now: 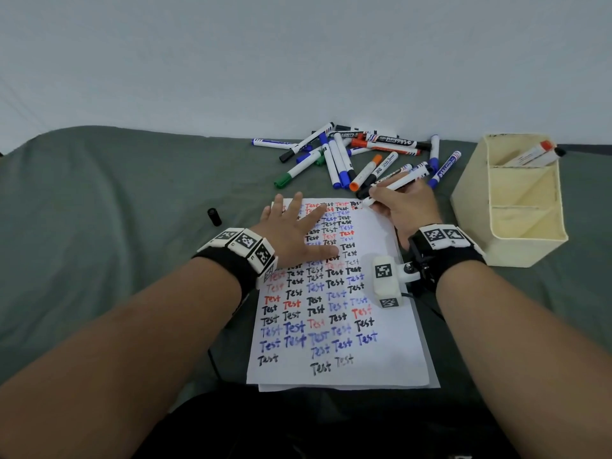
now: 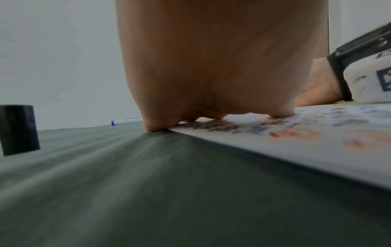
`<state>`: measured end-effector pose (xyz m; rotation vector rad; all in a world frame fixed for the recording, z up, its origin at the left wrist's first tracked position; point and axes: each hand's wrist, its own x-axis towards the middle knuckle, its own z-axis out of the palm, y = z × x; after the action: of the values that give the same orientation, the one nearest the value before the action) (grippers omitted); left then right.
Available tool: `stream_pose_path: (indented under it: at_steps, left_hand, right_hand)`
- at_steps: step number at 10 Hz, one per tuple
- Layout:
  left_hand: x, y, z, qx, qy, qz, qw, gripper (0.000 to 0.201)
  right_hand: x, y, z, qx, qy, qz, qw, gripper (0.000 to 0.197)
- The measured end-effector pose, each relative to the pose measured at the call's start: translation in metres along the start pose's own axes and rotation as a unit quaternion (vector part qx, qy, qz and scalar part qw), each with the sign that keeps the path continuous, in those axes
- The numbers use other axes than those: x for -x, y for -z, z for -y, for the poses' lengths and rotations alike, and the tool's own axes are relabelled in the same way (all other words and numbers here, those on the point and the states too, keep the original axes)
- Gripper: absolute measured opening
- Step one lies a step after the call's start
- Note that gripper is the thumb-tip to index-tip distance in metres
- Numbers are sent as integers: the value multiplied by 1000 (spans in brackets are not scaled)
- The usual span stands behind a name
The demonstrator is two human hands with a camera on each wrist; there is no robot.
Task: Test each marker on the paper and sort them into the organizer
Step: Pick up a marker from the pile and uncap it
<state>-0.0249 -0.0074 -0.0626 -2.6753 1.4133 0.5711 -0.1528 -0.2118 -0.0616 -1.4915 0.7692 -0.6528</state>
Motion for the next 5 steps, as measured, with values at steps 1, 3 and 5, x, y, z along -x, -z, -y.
stream_pose_path:
  at_steps: [1, 3, 5]
  left_hand:
    - [-1, -1, 0, 2, 2, 0, 1000, 119]
    - [-2, -1, 0, 0, 6, 1, 1000, 118]
    - [-1, -1, 0, 2, 6, 3, 1000, 119]
  right_hand:
    - [1, 0, -1, 24, 10, 4, 1000, 7]
    - [2, 1, 1, 62, 20, 8, 998, 6]
    - [3, -1, 3, 86, 26, 13, 996, 8]
